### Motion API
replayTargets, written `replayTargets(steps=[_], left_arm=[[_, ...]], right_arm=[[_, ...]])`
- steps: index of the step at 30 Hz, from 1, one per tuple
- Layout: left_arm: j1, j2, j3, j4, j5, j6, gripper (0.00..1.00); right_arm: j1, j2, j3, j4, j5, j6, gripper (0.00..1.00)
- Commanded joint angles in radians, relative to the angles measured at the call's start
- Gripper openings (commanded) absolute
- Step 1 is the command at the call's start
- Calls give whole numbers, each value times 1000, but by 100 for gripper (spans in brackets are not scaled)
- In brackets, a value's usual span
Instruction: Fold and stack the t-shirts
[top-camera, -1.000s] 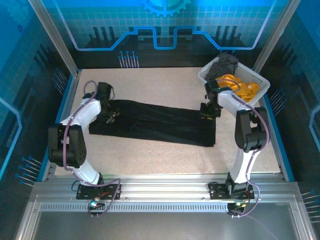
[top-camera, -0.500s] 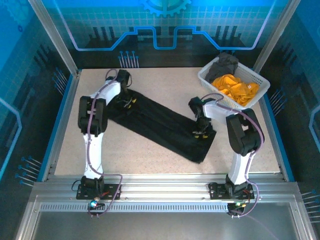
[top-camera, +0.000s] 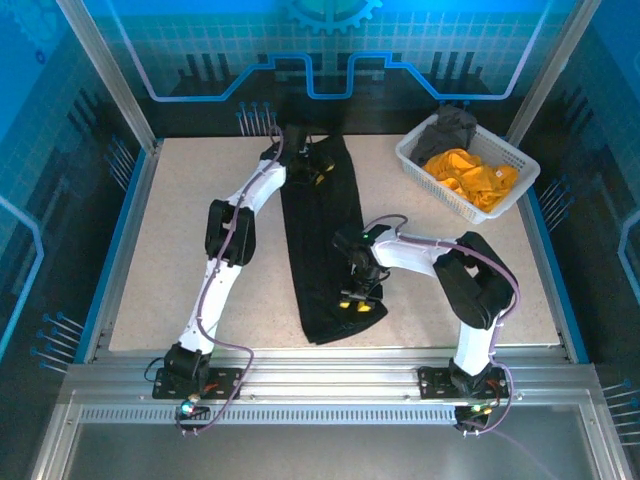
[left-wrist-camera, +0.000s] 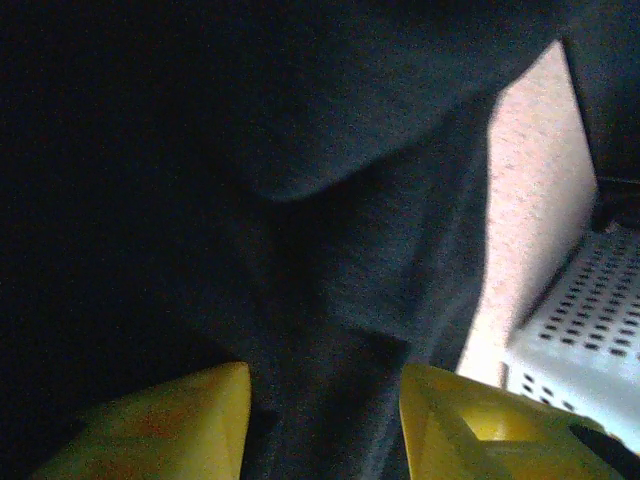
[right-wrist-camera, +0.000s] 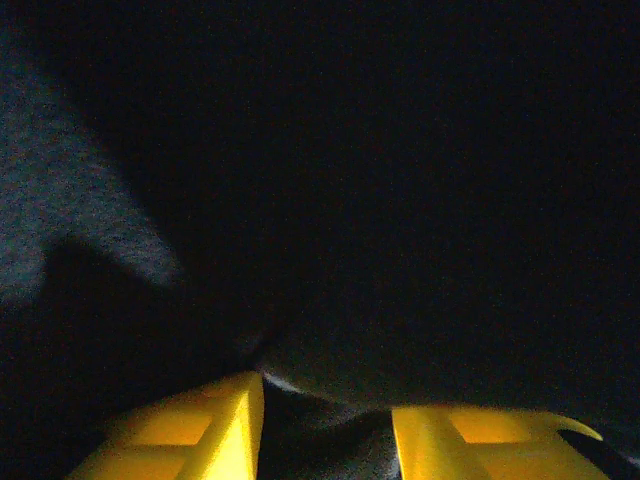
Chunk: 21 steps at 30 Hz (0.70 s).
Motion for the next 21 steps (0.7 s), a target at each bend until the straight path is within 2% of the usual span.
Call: replayTargets(steps=[1, 4, 8, 12, 17, 21], left_arm=[[10, -96, 48, -5, 26, 87, 46], [10, -283, -79, -108, -43, 134, 47], [10, -625, -565, -73, -17, 104, 45], [5, -897, -1034, -88, 119, 100, 43], [-45, -1124, -1464, -192, 239, 169, 44], [-144, -1245, -1703, -129, 312, 87, 47]], right_arm=[[-11, -51, 14, 42, -17, 90, 44], [-39, -190, -31, -27, 53, 111, 50], [-115, -409, -191, -15, 69, 100, 56], [-190, -530, -347, 5, 11, -20, 58], [-189, -460, -378, 58, -62, -189, 60], [-178, -359, -360, 133, -116, -224, 59]])
